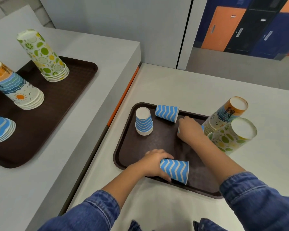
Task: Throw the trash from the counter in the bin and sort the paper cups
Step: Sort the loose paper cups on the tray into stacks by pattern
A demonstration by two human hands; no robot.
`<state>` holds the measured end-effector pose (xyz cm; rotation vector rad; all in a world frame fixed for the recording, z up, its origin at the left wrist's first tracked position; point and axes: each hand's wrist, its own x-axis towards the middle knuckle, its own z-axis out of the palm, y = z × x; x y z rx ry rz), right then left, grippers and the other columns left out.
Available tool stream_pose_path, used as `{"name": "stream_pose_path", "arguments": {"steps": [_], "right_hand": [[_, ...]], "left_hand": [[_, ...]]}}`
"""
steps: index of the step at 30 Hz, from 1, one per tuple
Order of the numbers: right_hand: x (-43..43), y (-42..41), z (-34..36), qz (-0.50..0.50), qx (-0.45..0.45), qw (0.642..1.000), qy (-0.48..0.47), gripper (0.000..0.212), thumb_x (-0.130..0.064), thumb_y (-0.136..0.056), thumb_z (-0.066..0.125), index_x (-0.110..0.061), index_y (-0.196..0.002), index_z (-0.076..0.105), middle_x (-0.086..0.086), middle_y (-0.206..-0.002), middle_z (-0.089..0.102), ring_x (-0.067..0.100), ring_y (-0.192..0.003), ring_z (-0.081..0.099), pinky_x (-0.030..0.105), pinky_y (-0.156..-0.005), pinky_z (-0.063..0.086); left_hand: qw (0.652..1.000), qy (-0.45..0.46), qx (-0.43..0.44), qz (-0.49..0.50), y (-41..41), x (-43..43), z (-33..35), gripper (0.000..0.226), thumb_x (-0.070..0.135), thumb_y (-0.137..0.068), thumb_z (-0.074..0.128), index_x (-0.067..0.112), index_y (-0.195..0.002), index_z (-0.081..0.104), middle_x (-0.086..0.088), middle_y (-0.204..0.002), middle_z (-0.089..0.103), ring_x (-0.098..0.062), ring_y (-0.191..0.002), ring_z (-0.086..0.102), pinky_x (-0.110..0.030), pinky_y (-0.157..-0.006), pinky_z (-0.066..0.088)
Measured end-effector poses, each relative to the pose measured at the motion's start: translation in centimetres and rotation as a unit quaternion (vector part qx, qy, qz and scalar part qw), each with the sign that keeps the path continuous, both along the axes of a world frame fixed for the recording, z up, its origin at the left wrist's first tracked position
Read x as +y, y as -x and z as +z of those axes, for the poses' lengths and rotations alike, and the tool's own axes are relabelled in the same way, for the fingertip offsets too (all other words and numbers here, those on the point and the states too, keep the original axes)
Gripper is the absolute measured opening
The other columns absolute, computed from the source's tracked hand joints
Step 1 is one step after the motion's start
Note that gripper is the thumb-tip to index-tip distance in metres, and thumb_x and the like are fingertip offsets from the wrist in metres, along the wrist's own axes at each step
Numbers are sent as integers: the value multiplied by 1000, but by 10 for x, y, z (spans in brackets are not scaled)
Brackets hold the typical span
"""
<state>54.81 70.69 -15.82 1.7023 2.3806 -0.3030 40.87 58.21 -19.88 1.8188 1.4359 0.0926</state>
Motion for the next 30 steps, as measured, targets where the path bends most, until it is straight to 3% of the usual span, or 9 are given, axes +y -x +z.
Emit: {"name": "stream_pose_path", "arguments": {"steps": [3, 8, 12, 16, 19, 22, 25, 28, 30], "right_hand": [[-1, -6, -7, 5, -28, 1000, 11, 35, -15, -86, 61, -4, -117, 51, 15, -121, 50, 32, -111, 50, 38, -87, 44], [-5, -6, -13, 33, -43, 999, 2, 36, -12, -86, 59, -5, -119, 47, 15, -122, 49, 31, -112, 50, 37, -87, 43], [-10, -4, -13, 52, -32, 998, 4, 36, -11, -86, 59, -4, -119, 47, 15, -121, 48, 32, -111, 50, 37, -87, 43], [-18, -3, -13, 62, -25, 998, 6, 37, -10, -82, 62, -6, -116, 49, 14, -119, 50, 31, -108, 51, 37, -86, 43], [-24, -4, -12, 68, -14, 997, 16, 39, -14, -79, 66, -7, -114, 49, 13, -117, 51, 30, -106, 51, 37, -84, 44], [-31, -4, -13, 60, 11, 998, 24, 42, -19, -78, 68, -8, -114, 49, 12, -116, 51, 29, -105, 52, 36, -81, 44], [-36, -4, -11, 24, 73, 997, 27, 55, -26, -75, 69, -11, -124, 47, 10, -119, 50, 29, -107, 52, 35, -83, 45], [-40, -5, -3, -31, 168, 985, 29, 71, -33, -75, 69, -12, -136, 40, 8, -125, 48, 27, -112, 52, 34, -89, 44], [-43, -6, 6, -63, 227, 972, 21, 71, -35, -75, 68, -13, -137, 40, 8, -122, 49, 26, -110, 54, 32, -86, 43]], "left_hand": [[999, -2, -24, 31, 3, -3, -1, 74, 41, -62, 83, 29, -128, 52, 9, -127, 55, -11, -120, 47, -33, -107, 32], [984, -3, -123, 131, 25, -7, 12, 71, 36, -60, 86, 29, -124, 55, 9, -117, 54, -4, -108, 53, -22, -96, 42], [962, -58, -166, 208, 48, -13, 43, 72, 45, -58, 85, 38, -122, 52, 15, -120, 53, 3, -112, 52, -28, -101, 45], [910, -159, -223, 310, 68, -10, 94, 65, 42, -56, 86, 45, -109, 48, 22, -106, 59, 5, -94, 61, -11, -75, 50], [867, -285, -201, 356, 79, 6, 129, 60, 29, -63, 86, 34, -111, 50, 14, -108, 57, -1, -96, 58, -15, -78, 49], [859, -389, -80, 323, 81, 31, 150, 65, 30, -69, 80, 22, -127, 51, 3, -113, 51, -12, -108, 51, -22, -90, 41], [892, -346, 36, 289, 78, 57, 147, 69, 32, -72, 75, 23, -135, 47, -8, -113, 49, -26, -112, 46, -27, -92, 36], [930, -246, 57, 267, 73, 74, 126, 75, 33, -74, 73, 24, -141, 40, -8, -120, 44, -26, -118, 44, -35, -99, 40], [943, -209, 68, 251, 71, 79, 109, 78, 32, -74, 74, 24, -143, 38, -9, -124, 43, -25, -121, 44, -34, -100, 39]]}}
